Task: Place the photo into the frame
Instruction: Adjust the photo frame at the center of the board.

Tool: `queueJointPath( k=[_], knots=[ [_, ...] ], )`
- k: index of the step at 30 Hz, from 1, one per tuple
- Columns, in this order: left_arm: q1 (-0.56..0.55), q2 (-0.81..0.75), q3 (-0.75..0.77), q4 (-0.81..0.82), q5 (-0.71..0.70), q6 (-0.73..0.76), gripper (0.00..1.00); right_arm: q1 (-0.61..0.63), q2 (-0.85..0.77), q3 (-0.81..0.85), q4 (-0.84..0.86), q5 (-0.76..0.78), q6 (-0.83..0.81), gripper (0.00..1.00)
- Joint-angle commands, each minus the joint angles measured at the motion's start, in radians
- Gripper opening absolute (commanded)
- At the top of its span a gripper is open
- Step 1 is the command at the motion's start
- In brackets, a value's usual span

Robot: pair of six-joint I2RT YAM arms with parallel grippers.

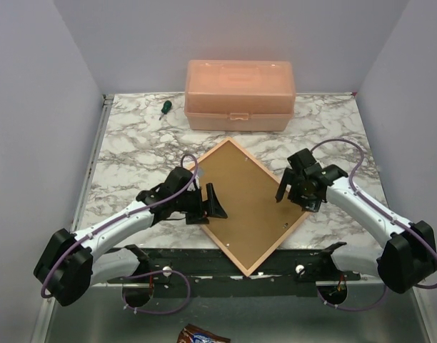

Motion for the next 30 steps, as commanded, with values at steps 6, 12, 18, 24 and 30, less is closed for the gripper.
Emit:
queueJointPath(
  k=[6, 12, 18, 24, 30],
  knots=[
    [0.075, -0.053, 0.026, -0.032, 0.051, 0.067, 0.84, -0.070, -0.020, -0.128, -0.047, -0.027, 0.109, 0.91],
    [0.134, -0.078, 0.035, -0.061, 0.061, 0.099, 0.84, -0.112, -0.010, -0.186, 0.025, -0.089, 0.118, 0.80],
    [0.210, -0.109, 0.053, -0.094, 0.083, 0.129, 0.84, -0.116, 0.021, -0.237, 0.093, -0.105, 0.125, 0.61],
    [0.255, -0.117, 0.065, -0.119, 0.096, 0.155, 0.84, -0.116, 0.036, -0.224, 0.114, -0.079, 0.116, 0.42],
    [0.288, -0.125, 0.062, -0.136, 0.097, 0.174, 0.84, -0.117, 0.070, -0.213, 0.156, -0.074, 0.101, 0.15]
  ],
)
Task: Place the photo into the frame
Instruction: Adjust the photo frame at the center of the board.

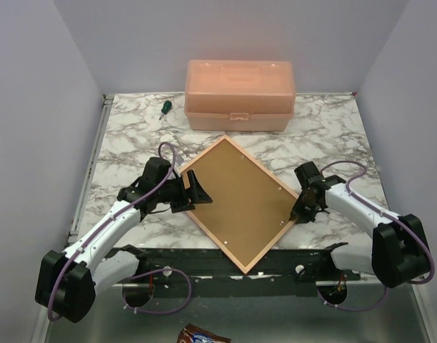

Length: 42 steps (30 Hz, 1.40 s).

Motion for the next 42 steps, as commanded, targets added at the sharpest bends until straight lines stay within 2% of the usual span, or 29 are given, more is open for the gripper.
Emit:
queueJointPath(
  k=[1, 3, 8, 14, 19, 25, 26, 27, 28, 29, 30, 32, 34, 38, 42],
  knots=[
    [0.032, -0.022, 0.025, -0.035, 0.026, 0.044, 0.84, 0.000, 0.050, 0.019, 0.091, 0.017, -0.023, 0.09],
    [0.048, -0.024, 0.033, -0.059, 0.008, 0.059, 0.84, 0.001, 0.073, 0.037, 0.107, 0.019, -0.047, 0.00],
    [0.083, -0.015, 0.092, -0.147, -0.099, 0.113, 0.84, 0.000, 0.149, 0.097, 0.130, 0.070, -0.094, 0.00],
    [0.103, 0.067, 0.240, -0.304, -0.373, 0.202, 0.84, 0.000, 0.255, 0.188, 0.167, 0.189, -0.162, 0.00],
    [0.133, 0.168, 0.310, -0.349, -0.549, 0.236, 0.84, -0.001, 0.332, 0.263, 0.200, 0.280, -0.193, 0.03],
    [0.215, 0.307, 0.328, -0.323, -0.569, 0.255, 0.84, -0.007, 0.390, 0.339, 0.200, 0.248, -0.224, 0.10],
    [0.225, 0.326, 0.330, -0.319, -0.567, 0.255, 0.84, -0.007, 0.389, 0.343, 0.200, 0.231, -0.225, 0.18],
    [0.238, 0.344, 0.330, -0.312, -0.571, 0.256, 0.84, -0.009, 0.385, 0.344, 0.202, 0.214, -0.229, 0.21],
    [0.245, 0.361, 0.331, -0.308, -0.580, 0.258, 0.84, -0.009, 0.379, 0.343, 0.203, 0.197, -0.233, 0.28],
    [0.256, 0.375, 0.333, -0.305, -0.588, 0.258, 0.84, -0.010, 0.370, 0.341, 0.202, 0.183, -0.234, 0.40],
    [0.265, 0.389, 0.334, -0.305, -0.595, 0.258, 0.84, -0.012, 0.360, 0.338, 0.202, 0.165, -0.239, 0.47],
    [0.285, 0.414, 0.332, -0.294, -0.603, 0.261, 0.84, -0.014, 0.333, 0.327, 0.198, 0.139, -0.239, 0.68],
    [0.304, 0.436, 0.328, -0.278, -0.595, 0.265, 0.84, -0.013, 0.301, 0.309, 0.194, 0.113, -0.235, 0.78],
    [0.320, 0.481, 0.324, -0.252, -0.580, 0.278, 0.84, -0.015, 0.231, 0.257, 0.196, 0.034, -0.236, 0.87],
    [0.320, 0.528, 0.322, -0.232, -0.529, 0.294, 0.84, -0.015, 0.193, 0.191, 0.217, -0.090, -0.234, 0.89]
  ],
)
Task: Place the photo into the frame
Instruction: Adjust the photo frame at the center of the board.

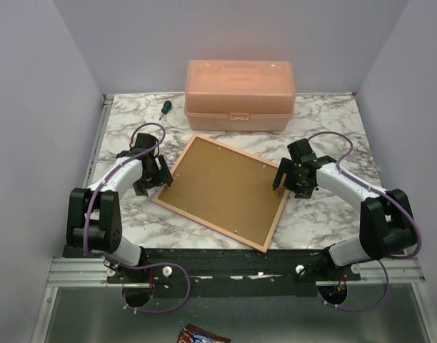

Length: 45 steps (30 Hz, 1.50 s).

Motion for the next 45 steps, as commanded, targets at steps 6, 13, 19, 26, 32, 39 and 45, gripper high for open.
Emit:
queueJointPath(
  k=[6, 13, 19, 26, 32, 39, 45],
  knots=[
    [0.005, 0.060, -0.012, 0.074, 0.167, 0.043, 0.83, -0.007, -0.026, -0.105, 0.092, -0.250, 0.002, 0.89],
    [-0.018, 0.009, -0.087, 0.115, 0.307, 0.025, 0.81, -0.007, 0.086, -0.013, 0.130, -0.298, -0.018, 0.89],
    [-0.101, -0.090, -0.179, 0.132, 0.356, -0.021, 0.81, -0.007, 0.184, 0.097, 0.131, -0.319, -0.053, 0.89],
    [-0.246, -0.266, -0.309, 0.143, 0.346, -0.151, 0.81, -0.006, 0.257, 0.165, 0.123, -0.382, -0.095, 0.89],
    [-0.347, -0.415, -0.385, 0.092, 0.242, -0.260, 0.81, -0.005, 0.250, 0.142, 0.122, -0.355, -0.112, 0.89],
    [-0.348, -0.449, -0.358, 0.001, 0.135, -0.252, 0.92, -0.005, 0.273, 0.166, 0.073, -0.153, -0.127, 0.89],
    [-0.343, -0.415, -0.311, -0.021, 0.080, -0.220, 0.94, -0.005, 0.300, 0.221, 0.045, -0.044, -0.141, 0.86]
  ],
)
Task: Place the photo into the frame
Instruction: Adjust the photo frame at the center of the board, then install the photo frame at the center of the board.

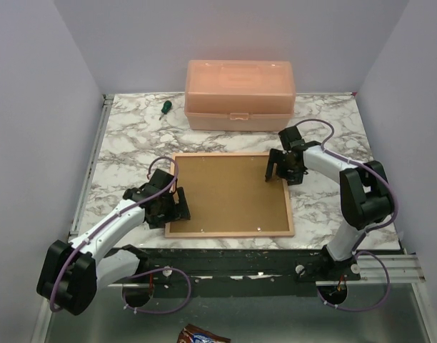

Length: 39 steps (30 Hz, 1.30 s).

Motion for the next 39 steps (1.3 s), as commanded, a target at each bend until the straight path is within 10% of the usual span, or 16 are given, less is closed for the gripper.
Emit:
queueJointPath(
  k=[1, 18, 30, 39],
  knots=[
    [0.001, 0.033, 0.064, 0.017, -0.040, 0.002, 0.94, 0.008, 0.048, 0.045, -0.017, 0.077, 0.007, 0.85],
    [0.017, 0.144, 0.054, 0.081, -0.026, 0.056, 0.90, -0.003, 0.137, 0.108, -0.027, 0.156, -0.011, 0.57],
    [0.017, 0.147, 0.048, 0.087, -0.019, 0.064, 0.87, -0.012, 0.156, 0.094, -0.015, 0.176, 0.000, 0.01],
    [0.015, 0.075, 0.038, 0.098, 0.032, 0.070, 0.79, -0.012, 0.079, 0.031, -0.010, 0.155, 0.006, 0.00]
  ],
)
